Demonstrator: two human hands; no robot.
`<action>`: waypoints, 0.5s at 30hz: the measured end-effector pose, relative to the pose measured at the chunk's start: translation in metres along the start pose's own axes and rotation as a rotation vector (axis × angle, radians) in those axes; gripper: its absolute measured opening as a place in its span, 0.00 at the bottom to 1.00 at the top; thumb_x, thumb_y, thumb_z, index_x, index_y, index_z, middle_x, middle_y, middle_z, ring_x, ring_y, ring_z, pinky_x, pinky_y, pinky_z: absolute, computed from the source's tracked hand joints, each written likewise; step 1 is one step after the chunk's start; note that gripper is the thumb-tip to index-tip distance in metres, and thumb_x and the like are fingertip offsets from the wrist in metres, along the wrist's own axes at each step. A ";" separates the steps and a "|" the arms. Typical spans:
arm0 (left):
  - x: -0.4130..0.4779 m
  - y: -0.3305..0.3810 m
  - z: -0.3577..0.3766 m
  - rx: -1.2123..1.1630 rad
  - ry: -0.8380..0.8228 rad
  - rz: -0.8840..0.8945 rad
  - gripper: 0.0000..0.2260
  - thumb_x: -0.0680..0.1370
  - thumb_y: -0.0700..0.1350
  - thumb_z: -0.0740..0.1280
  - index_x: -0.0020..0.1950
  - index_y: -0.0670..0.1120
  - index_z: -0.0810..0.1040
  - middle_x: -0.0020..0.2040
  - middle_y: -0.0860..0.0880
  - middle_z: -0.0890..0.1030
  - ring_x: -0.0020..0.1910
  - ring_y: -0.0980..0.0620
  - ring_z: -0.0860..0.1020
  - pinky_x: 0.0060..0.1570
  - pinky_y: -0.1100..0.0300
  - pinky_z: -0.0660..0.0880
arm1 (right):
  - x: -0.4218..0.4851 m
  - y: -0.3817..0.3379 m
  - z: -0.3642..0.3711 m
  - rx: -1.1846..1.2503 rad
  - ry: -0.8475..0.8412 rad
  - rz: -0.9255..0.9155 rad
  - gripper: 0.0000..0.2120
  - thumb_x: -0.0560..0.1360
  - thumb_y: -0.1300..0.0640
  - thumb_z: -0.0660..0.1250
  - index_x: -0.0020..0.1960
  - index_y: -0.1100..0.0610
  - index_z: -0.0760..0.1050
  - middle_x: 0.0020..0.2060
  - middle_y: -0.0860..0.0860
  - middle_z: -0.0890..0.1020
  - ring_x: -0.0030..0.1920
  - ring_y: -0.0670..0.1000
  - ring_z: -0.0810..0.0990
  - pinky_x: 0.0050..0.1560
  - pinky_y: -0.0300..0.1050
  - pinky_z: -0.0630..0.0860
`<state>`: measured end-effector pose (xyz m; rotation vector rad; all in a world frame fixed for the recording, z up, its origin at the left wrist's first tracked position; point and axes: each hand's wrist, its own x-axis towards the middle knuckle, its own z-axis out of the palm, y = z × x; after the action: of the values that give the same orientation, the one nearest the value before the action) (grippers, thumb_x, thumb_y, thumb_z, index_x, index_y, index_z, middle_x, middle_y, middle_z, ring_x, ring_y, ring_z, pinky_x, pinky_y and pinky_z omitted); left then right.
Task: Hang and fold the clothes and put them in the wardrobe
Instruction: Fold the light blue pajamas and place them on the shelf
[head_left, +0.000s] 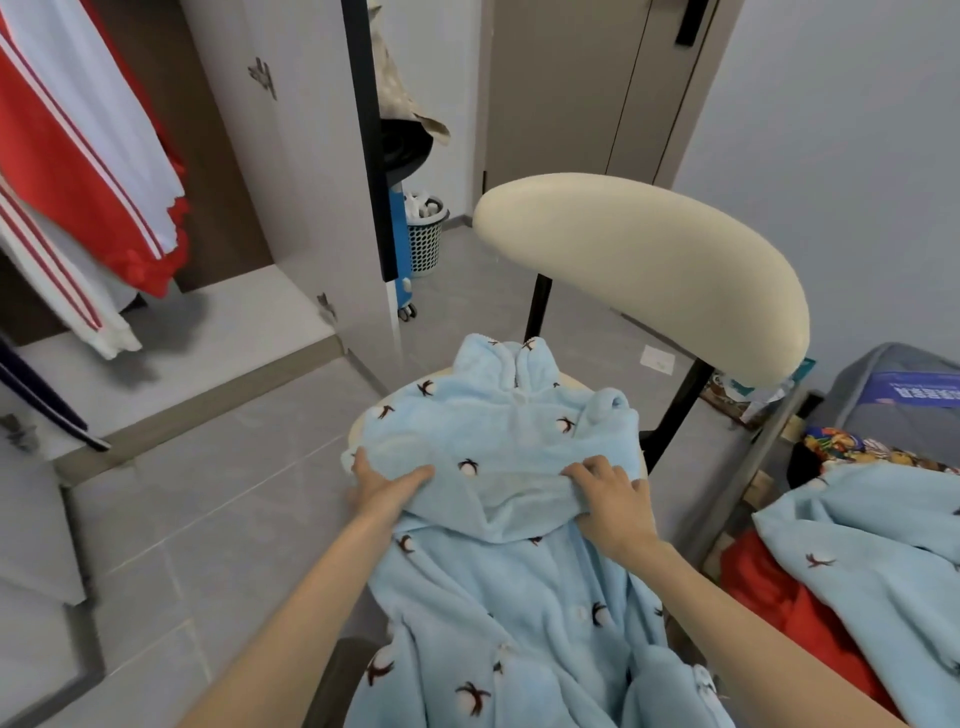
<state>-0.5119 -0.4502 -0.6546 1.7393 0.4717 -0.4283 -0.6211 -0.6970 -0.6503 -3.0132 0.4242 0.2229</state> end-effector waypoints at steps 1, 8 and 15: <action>0.004 0.000 0.002 0.058 0.022 0.006 0.47 0.70 0.46 0.77 0.79 0.50 0.48 0.75 0.42 0.58 0.72 0.42 0.61 0.69 0.49 0.66 | 0.002 0.000 0.000 0.032 0.029 0.004 0.23 0.74 0.59 0.61 0.67 0.46 0.66 0.63 0.49 0.67 0.58 0.53 0.71 0.56 0.48 0.61; 0.018 0.016 0.009 0.341 0.006 0.254 0.10 0.78 0.40 0.63 0.57 0.38 0.73 0.48 0.41 0.78 0.43 0.45 0.79 0.38 0.61 0.73 | 0.027 0.003 -0.027 0.387 0.333 0.110 0.12 0.69 0.68 0.60 0.50 0.58 0.72 0.46 0.52 0.68 0.46 0.56 0.68 0.47 0.46 0.56; 0.003 0.064 0.044 -0.225 -0.195 0.441 0.09 0.79 0.32 0.60 0.51 0.47 0.69 0.51 0.53 0.74 0.50 0.56 0.76 0.45 0.60 0.81 | 0.026 0.035 -0.042 0.331 0.695 0.370 0.11 0.69 0.73 0.62 0.50 0.64 0.67 0.51 0.62 0.68 0.47 0.61 0.67 0.43 0.52 0.65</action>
<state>-0.4773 -0.5057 -0.6128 1.5095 -0.0104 -0.2145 -0.6004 -0.7425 -0.6150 -2.5723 0.9553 -0.8101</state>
